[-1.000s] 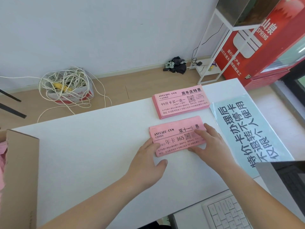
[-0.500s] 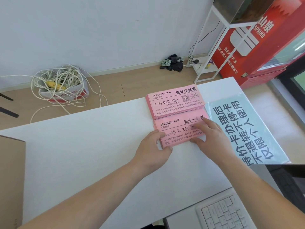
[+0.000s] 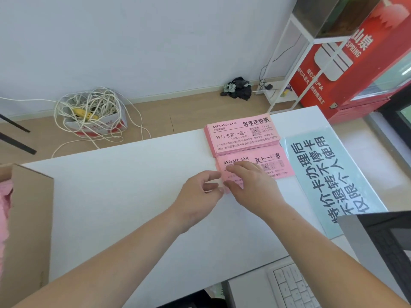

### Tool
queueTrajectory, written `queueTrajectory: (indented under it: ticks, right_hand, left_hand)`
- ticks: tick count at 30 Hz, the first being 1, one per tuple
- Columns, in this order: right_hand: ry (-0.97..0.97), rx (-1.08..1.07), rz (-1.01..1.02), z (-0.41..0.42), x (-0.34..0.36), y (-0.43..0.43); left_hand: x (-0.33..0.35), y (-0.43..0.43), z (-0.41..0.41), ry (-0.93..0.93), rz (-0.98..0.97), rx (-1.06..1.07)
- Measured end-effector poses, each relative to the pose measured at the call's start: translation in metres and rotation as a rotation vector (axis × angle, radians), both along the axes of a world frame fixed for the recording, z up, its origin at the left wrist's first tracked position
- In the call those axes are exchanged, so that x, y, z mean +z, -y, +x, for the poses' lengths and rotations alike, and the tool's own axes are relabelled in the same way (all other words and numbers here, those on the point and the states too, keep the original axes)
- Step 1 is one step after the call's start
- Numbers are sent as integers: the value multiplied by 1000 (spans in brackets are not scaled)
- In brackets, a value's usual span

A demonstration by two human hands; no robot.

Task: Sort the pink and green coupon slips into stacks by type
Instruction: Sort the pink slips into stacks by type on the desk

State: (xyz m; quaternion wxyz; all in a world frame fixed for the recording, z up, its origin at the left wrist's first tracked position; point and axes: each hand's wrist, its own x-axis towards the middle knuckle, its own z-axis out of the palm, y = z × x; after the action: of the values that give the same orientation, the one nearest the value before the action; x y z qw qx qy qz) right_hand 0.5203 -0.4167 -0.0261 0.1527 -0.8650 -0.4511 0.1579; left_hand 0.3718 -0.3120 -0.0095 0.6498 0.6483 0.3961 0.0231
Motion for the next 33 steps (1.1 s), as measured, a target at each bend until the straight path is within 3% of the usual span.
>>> queueTrajectory:
  ticks: [3,7,11,18,20,23,29,33]
  right_hand:
    - [-46,42,28,-26,15,-23]
    - [-220,108,37,-84,33,-66]
    - [-497,177,83,-165,58,-109]
    - [-657,337,236,-322,83,-177]
    - [-565,318,295,-353,78,-184]
    - [-196,392,393,-377,72,-191]
    - [-239,707,-212,-408,81,-206]
    - [-151,711,-288,-424,71,-200]
  left_hand:
    - [13,-11,-38,-4,86,80]
    - [40,-26,-116,11,64,225]
    - [66,-39,-209,9,169,341]
    - [82,-55,-368,-62,345,508]
    - [77,-52,-400,-81,376,499]
    - [67,-52,-437,-104,431,393]
    - [46,-92,-487,-352,870,290]
    - [46,-123,-507,-422,884,-64]
